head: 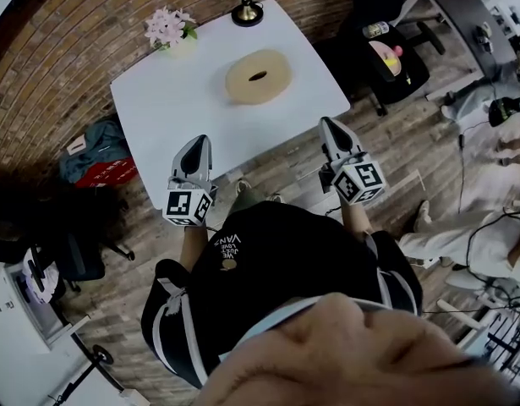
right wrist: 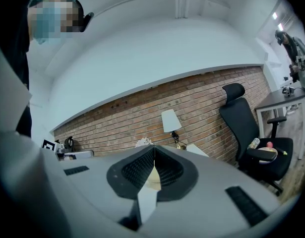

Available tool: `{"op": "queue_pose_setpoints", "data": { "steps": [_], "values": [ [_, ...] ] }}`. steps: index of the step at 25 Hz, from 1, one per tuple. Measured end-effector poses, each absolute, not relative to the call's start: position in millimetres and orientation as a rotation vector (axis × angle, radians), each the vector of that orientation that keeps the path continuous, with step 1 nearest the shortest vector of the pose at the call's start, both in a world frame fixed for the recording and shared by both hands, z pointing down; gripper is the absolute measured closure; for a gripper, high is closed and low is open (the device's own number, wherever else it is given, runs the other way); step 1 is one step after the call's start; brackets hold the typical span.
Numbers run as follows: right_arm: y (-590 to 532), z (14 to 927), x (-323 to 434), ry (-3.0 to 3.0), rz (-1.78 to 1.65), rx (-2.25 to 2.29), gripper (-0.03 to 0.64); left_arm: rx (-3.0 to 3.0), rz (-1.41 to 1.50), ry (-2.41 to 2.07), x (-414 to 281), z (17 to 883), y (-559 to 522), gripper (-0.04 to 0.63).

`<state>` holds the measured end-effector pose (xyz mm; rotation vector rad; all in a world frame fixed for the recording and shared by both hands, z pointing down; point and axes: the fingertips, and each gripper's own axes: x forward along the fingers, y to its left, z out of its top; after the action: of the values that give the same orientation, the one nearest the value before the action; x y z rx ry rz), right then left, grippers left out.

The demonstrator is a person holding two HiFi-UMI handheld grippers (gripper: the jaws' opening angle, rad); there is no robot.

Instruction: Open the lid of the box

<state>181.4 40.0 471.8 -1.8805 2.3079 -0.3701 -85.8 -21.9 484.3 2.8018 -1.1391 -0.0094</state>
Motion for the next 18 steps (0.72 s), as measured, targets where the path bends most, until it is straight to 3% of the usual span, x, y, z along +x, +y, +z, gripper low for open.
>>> {"op": "queue_pose_setpoints", "data": {
  "steps": [18],
  "values": [
    [-50.2, 470.2, 153.9, 2.218, -0.368, -1.944, 0.614, 2.877, 0.076, -0.979, -97.1, 494.0, -124.3, 0.586]
  ]
}}
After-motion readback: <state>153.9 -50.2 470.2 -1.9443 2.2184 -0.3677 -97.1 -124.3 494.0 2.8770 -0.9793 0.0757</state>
